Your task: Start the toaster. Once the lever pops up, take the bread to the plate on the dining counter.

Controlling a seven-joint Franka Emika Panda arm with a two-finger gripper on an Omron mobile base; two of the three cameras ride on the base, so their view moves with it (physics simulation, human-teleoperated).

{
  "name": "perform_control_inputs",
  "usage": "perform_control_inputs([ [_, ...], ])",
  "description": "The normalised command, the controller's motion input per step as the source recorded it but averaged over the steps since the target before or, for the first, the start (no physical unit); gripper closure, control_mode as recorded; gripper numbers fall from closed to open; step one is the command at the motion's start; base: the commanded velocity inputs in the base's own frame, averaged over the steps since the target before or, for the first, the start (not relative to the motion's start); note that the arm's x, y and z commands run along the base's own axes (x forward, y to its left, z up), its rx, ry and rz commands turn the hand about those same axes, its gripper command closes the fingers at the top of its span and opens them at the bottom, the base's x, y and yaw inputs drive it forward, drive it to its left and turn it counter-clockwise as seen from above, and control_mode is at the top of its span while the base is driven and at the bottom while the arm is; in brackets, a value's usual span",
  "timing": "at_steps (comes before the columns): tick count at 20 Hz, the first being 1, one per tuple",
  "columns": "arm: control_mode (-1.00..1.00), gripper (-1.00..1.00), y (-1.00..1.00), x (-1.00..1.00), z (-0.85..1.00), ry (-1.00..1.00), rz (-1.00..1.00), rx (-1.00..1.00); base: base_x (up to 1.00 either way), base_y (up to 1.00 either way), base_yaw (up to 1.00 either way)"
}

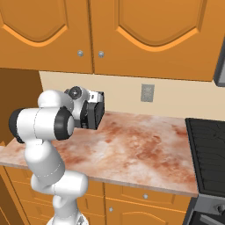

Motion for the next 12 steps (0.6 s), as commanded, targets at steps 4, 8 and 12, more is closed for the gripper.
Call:
perform_control_inputs([
  [4, -1.0, -1.0, 0.0, 0.0, 0.0, 0.0, 0.0, 0.0, 0.0, 0.0, 0.0],
  [8, -1.0, -1.0, 0.0, 0.0, 0.0, 0.0, 0.0, 0.0, 0.0, 0.0, 0.0],
  [12, -1.0, -1.0, 0.0, 0.0, 0.0, 0.0, 0.0, 0.0, 0.0, 0.0, 0.0],
])
